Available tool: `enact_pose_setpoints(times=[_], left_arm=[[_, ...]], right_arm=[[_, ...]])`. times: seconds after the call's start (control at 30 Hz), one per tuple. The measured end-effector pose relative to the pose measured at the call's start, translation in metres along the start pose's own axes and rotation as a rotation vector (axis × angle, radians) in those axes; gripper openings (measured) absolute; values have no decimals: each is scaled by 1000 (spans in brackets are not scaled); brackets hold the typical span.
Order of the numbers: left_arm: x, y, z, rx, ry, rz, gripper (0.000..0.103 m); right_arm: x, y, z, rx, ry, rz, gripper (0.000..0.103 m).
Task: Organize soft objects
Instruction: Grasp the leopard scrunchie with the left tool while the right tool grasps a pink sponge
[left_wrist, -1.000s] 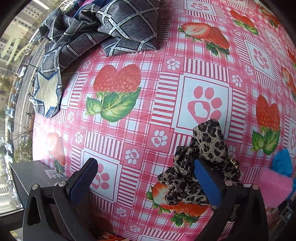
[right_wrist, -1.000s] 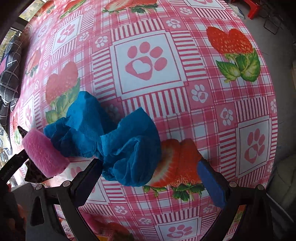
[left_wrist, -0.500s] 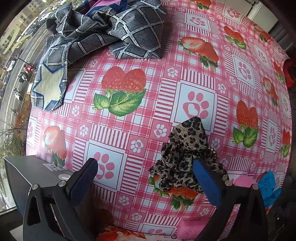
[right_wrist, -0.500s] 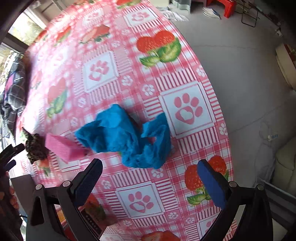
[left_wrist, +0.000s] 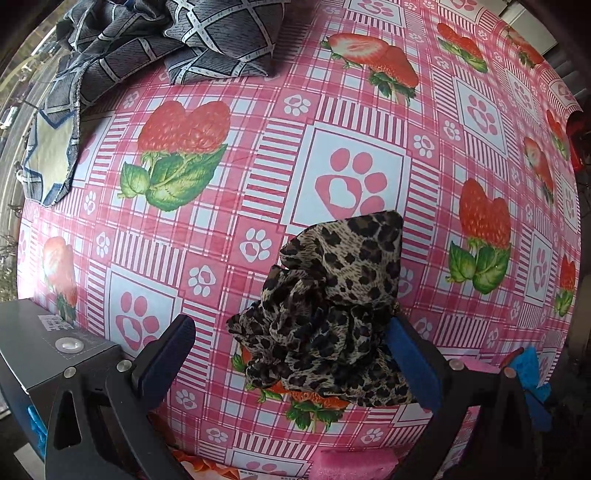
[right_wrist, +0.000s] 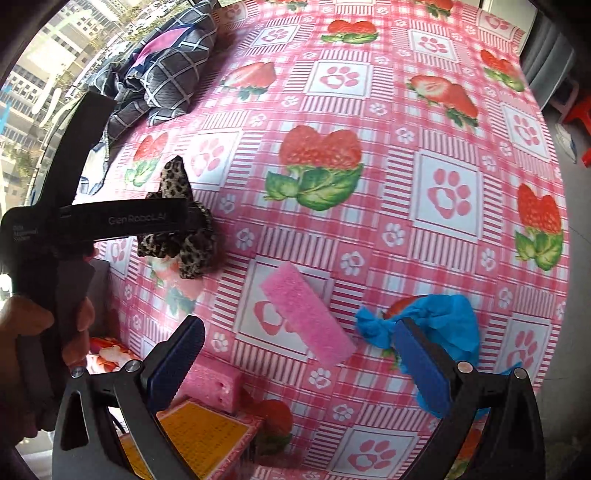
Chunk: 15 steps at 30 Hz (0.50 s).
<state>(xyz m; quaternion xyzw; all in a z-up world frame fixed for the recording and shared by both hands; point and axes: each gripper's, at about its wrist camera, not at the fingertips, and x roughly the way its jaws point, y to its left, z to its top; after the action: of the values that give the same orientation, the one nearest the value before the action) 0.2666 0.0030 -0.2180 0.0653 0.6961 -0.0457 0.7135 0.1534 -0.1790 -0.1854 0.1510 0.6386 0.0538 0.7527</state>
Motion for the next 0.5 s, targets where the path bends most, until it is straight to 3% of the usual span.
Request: enact_pose_setpoints(times=[0.17,0.23,0.37,0.5], left_arm=[[-1,-2,-5,25,-15,34,103],[-6,3,-4,34,-23,58,103],[-24,15,-7,59,-64,47,103],[-37,9,-3,98,-82,38,103]], right_arm=[[18,18,-27,-35,133,184,103],[9,10,-38,38,115,165,103],[1,-33,-47,341,105,140,103],[7,-47,-39,414,122,123,103]])
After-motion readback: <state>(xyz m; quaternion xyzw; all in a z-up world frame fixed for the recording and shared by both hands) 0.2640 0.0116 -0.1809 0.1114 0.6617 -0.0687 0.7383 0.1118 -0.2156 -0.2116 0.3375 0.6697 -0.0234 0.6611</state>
